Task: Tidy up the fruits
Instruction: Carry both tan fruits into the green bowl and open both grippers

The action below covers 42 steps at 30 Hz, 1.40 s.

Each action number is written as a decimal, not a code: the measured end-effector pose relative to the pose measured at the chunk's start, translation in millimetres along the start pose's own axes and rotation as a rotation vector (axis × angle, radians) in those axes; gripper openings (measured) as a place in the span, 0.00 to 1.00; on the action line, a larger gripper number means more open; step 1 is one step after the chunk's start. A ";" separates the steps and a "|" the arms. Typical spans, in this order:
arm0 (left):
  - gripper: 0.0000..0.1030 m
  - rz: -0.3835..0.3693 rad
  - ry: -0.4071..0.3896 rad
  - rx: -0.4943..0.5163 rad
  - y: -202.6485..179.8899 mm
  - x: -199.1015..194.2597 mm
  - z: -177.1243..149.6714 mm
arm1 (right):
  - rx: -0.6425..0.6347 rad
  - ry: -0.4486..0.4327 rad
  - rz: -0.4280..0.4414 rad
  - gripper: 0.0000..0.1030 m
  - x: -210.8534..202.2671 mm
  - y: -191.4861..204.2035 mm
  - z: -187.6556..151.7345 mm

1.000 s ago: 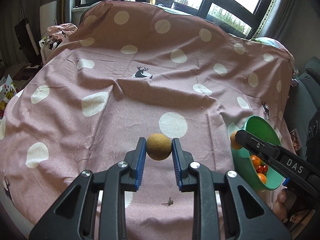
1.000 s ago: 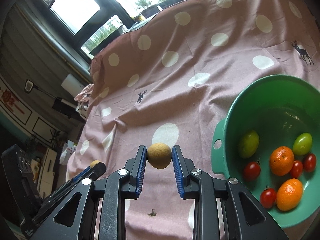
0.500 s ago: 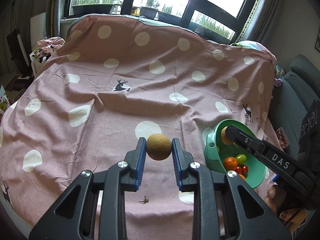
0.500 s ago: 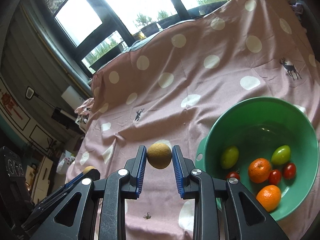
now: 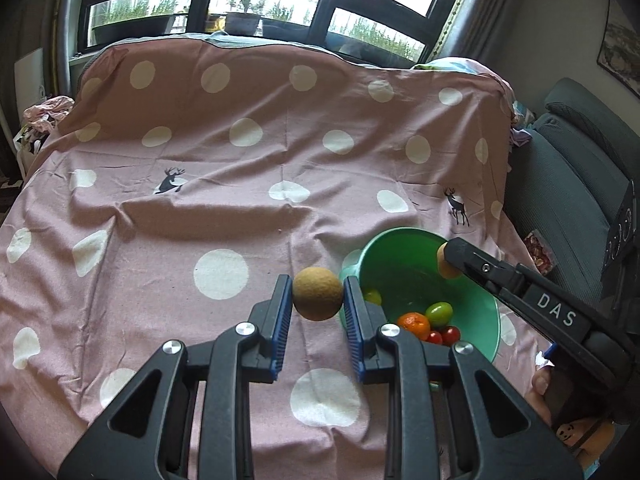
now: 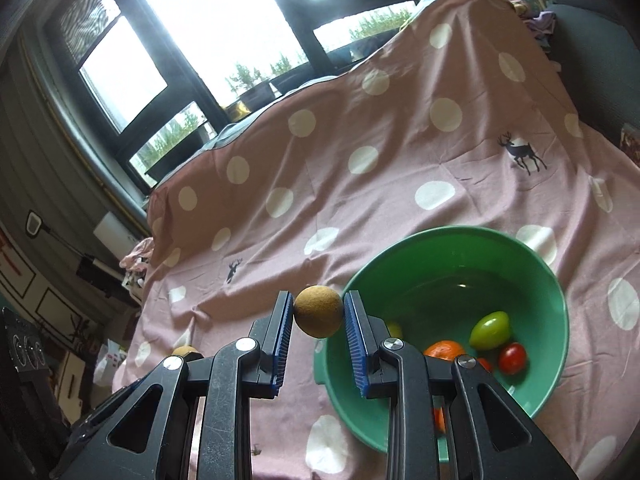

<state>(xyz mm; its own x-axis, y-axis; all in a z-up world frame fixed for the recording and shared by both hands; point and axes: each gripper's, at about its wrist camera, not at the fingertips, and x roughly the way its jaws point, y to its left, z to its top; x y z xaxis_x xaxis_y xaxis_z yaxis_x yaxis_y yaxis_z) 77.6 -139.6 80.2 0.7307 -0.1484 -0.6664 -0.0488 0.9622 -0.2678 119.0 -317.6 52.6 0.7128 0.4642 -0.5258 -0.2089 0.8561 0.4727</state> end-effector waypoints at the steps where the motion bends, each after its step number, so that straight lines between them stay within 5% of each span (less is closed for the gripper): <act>1: 0.25 -0.010 0.000 0.010 -4.8 3.7 1.1 | 0.005 -0.003 -0.014 0.28 -0.6 -2.8 1.1; 19: 0.25 -0.109 0.113 0.096 -60.2 67.6 -5.7 | 0.072 0.029 -0.100 0.28 4.5 -53.3 7.5; 42: 0.25 -0.082 0.212 0.137 -72.5 111.0 -21.7 | 0.104 0.116 -0.160 0.28 27.3 -79.4 5.4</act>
<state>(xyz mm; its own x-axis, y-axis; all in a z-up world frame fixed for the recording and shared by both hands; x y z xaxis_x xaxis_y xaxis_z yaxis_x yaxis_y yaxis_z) 147.5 -230.8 10.6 0.5690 -0.2579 -0.7809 0.1082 0.9648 -0.2398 158.7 -374.1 4.6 0.6479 0.3525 -0.6752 -0.0245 0.8956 0.4441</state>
